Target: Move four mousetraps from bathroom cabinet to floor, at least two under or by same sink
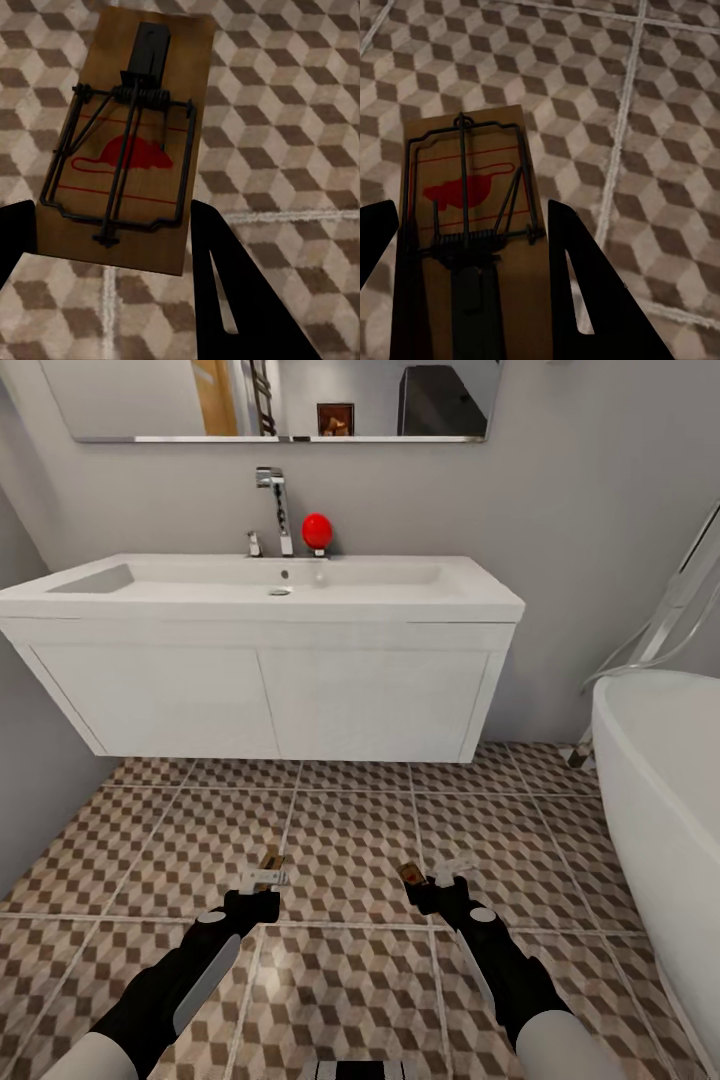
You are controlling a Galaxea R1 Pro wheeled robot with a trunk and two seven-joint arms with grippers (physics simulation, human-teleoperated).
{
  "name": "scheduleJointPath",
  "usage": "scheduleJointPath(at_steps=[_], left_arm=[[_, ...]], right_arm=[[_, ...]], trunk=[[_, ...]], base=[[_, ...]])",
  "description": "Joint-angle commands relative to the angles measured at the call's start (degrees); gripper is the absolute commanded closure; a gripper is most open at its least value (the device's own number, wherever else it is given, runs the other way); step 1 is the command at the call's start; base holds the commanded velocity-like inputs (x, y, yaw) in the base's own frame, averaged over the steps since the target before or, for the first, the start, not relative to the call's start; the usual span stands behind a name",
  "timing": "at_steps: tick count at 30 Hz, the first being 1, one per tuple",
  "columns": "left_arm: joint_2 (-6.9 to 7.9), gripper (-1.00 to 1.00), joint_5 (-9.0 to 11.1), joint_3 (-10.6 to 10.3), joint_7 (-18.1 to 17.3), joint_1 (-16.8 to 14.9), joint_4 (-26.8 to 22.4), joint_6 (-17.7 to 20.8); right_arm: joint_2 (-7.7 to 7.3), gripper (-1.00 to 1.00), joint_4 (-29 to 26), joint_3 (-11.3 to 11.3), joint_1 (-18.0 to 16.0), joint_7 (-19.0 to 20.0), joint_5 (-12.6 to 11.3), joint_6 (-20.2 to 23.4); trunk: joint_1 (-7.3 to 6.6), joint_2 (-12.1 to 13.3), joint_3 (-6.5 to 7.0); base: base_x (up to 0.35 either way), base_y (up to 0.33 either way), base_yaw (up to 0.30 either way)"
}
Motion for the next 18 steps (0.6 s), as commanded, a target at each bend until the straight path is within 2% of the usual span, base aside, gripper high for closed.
scheduleJointPath(at_steps=[1, 4, 18], left_arm=[[0.08, 1.0, 0.4, -0.3, 0.6, 0.0, -0.1, 0.2], [0.07, 1.0, 0.4, -0.3, 0.6, 0.0, -0.1, 0.2], [0.07, 1.0, 0.4, -0.3, 0.6, 0.0, -0.1, 0.2]], right_arm=[[0.02, 1.0, -0.1, -0.1, 0.0, 0.2, 0.6, 0.3], [0.02, 1.0, -0.2, -0.1, 0.0, 0.2, 0.6, 0.3], [0.02, 1.0, -0.1, -0.1, 0.0, 0.2, 0.6, 0.3]], trunk=[[0.21, -0.4, -0.33], [0.87, -1.6, -1.14], [1.23, -1.8, -5.53]], base=[[0.0, 0.0, 0.0], [0.0, 0.0, 0.0], [0.0, 0.0, 0.0]])
